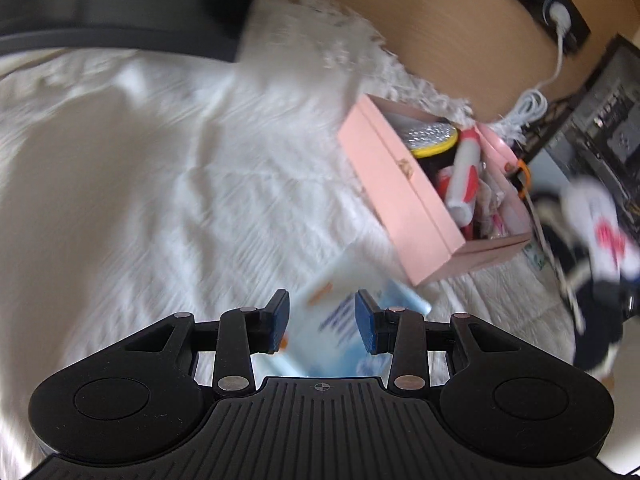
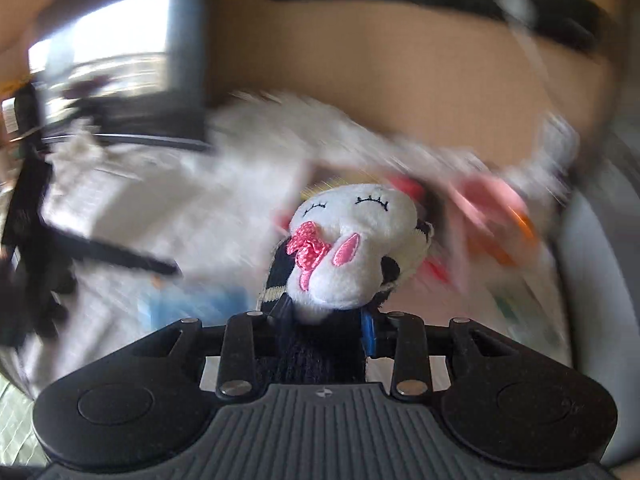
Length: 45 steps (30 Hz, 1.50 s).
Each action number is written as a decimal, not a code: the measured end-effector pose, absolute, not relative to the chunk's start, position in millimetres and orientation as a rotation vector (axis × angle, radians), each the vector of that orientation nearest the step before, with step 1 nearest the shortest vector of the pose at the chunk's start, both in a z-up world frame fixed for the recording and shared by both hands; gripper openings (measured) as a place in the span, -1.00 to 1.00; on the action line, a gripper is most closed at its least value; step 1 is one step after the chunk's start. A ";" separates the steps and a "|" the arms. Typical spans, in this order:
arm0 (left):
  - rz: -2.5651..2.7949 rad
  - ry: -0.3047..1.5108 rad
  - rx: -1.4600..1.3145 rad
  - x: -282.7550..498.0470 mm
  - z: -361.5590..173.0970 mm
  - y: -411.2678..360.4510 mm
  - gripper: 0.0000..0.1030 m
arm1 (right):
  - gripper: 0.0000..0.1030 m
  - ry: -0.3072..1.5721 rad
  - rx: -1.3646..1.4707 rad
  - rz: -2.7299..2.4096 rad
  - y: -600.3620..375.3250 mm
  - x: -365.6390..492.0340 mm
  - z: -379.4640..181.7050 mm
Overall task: Organize soft objects
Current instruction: 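Grasp the blue wet-wipes pack with the left tool while the right tool holds the bunny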
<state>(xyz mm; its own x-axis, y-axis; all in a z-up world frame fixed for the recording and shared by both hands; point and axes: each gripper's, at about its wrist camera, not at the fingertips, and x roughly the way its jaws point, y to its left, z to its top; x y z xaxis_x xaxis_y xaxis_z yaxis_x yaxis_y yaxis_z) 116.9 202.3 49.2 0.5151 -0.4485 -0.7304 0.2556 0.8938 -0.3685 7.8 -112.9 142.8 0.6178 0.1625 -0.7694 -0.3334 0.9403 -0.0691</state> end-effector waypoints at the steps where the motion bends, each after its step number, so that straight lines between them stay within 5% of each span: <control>1: -0.446 0.952 -0.217 124.8 46.4 196.3 -0.23 | -0.36 0.866 -0.207 0.241 -125.8 2.9 137.1; 9: -0.537 1.028 -0.221 153.5 24.7 185.1 -0.22 | -0.32 0.966 -0.062 -0.058 -201.5 -1.6 73.5; 14: -0.577 1.047 -0.208 136.0 26.2 183.1 -0.22 | 0.34 0.983 -0.029 -0.035 -198.9 5.1 56.8; 23: -0.556 1.060 -0.071 78.2 35.2 149.2 -0.18 | 0.79 0.895 -0.120 -0.063 -184.2 5.0 25.6; 40: -0.522 1.010 0.080 68.7 48.8 112.8 -0.17 | 0.90 0.839 -0.105 -0.046 -188.7 -0.5 20.8; 45: -0.552 1.005 0.146 59.1 43.7 96.9 0.06 | 0.90 0.838 -0.106 -0.046 -188.4 -0.5 20.5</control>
